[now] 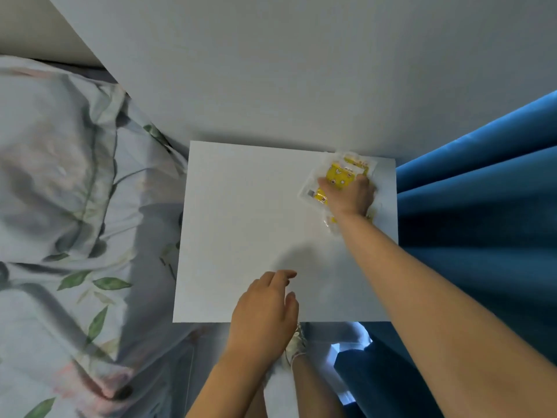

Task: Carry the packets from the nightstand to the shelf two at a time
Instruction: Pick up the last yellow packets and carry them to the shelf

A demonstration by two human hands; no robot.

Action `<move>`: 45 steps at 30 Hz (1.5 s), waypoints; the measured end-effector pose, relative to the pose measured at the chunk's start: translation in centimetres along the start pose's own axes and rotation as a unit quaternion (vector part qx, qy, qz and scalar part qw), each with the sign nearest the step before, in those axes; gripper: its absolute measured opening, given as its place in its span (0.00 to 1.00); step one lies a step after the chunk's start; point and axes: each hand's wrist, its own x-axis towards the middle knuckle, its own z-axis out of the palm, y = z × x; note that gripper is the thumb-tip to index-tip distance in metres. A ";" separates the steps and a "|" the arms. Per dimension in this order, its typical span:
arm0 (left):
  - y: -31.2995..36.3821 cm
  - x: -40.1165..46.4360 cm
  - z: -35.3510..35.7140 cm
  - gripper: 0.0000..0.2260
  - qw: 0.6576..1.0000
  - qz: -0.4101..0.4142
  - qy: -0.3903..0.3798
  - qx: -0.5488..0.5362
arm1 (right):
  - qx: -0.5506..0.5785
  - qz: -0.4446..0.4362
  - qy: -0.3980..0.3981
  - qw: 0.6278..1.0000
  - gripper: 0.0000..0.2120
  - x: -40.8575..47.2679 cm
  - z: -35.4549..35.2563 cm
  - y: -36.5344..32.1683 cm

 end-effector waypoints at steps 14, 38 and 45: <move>1.2 5.2 -0.7 0.16 0.824 -0.207 0.137 -0.510 | 0.283 -0.055 -0.252 0.924 0.05 -4.5 -1.8 -0.7; 0.3 7.9 -0.9 0.18 0.869 -0.094 0.146 -0.464 | 0.132 -0.125 0.032 0.983 0.26 2.6 -2.0 0.6; 0.8 7.9 -1.3 0.16 0.805 -0.143 0.046 -0.574 | 0.240 -0.153 -0.324 0.902 0.12 -7.0 -3.7 -0.4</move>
